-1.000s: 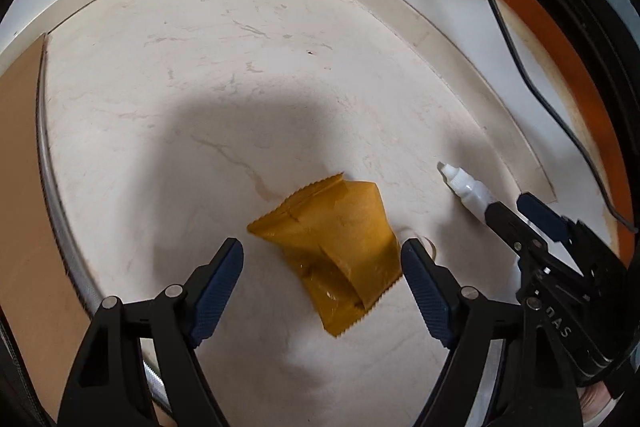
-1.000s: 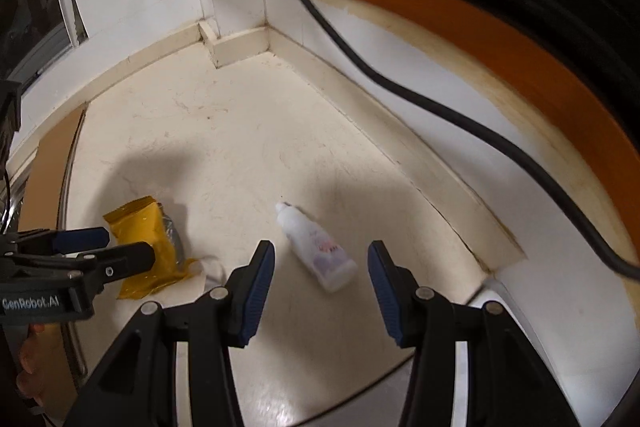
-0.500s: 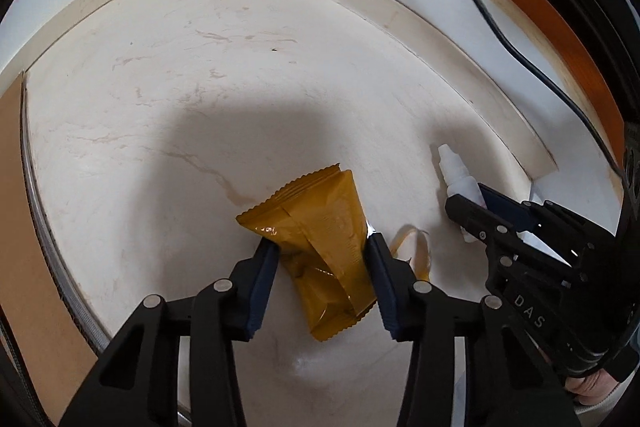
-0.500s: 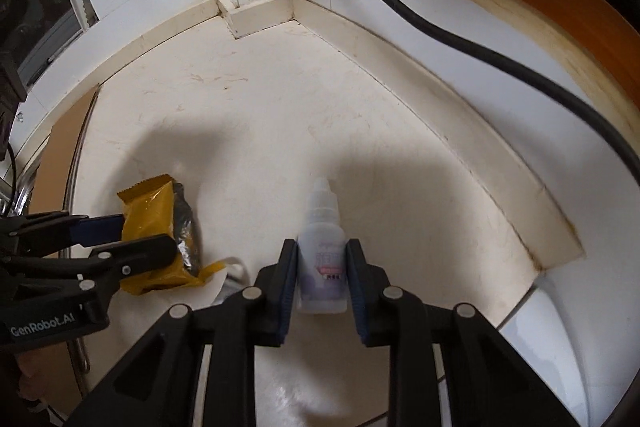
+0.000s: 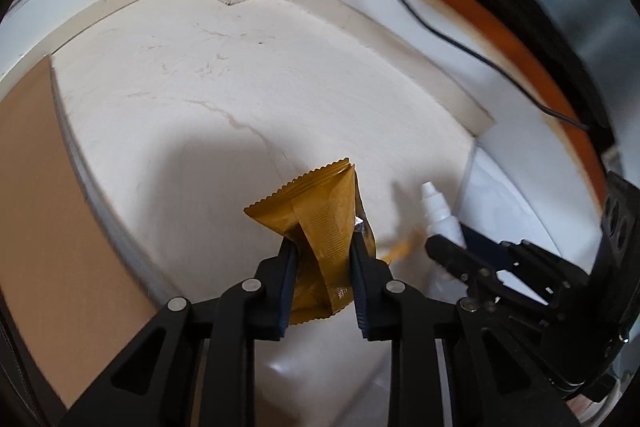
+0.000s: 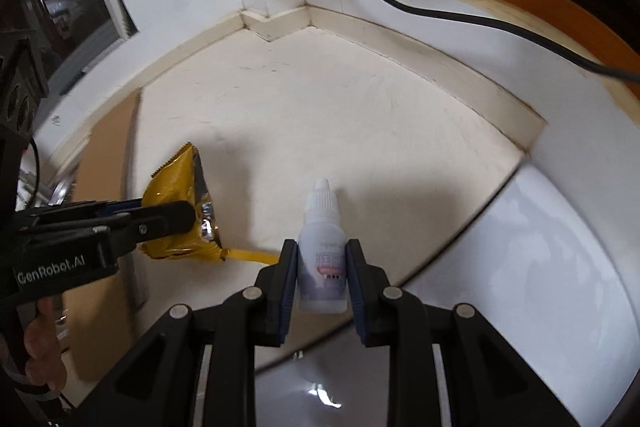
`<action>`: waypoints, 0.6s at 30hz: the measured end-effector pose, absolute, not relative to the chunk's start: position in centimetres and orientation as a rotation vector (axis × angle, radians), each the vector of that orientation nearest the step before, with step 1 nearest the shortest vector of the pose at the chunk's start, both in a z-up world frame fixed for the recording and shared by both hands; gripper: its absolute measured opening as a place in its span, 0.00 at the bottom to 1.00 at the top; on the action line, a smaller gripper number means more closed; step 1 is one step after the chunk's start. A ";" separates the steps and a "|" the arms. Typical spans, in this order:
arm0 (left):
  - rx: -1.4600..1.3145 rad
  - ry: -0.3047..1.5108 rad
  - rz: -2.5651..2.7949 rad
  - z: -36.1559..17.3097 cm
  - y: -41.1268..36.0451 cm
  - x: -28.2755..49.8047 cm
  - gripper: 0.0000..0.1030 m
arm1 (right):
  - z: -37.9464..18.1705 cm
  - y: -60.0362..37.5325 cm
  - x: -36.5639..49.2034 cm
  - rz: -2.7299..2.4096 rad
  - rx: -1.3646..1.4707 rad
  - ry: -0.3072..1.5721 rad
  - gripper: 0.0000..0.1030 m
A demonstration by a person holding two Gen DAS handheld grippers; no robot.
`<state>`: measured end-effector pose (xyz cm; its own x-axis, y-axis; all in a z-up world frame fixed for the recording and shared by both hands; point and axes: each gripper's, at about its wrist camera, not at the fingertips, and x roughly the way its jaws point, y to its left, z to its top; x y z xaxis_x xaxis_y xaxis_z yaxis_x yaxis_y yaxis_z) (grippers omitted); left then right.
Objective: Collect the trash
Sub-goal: 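Carry the orange wrapper and dropper bottle down over the floor bin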
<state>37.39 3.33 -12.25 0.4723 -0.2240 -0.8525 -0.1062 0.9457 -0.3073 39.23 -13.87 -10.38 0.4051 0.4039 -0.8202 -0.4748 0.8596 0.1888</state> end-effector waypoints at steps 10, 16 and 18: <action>-0.316 0.997 -0.119 -7.3 0.0 25.4 0.21 | -6.1 -16.6 28.4 0.616 -0.007 0.939 0.23; -0.272 0.953 -0.112 -6.6 -1.8 18.2 0.21 | -5.2 -18.5 22.7 0.651 0.005 0.941 0.23; -0.238 0.930 -0.098 -6.5 -2.5 15.9 0.21 | -5.2 -19.1 21.0 0.664 0.000 0.947 0.23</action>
<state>15.94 -2.46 -6.52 0.5960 -0.1861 -0.7811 -0.0186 0.9693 -0.2450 21.02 -19.09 -5.19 0.4026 0.5256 -0.7494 -0.5258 0.8030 0.2807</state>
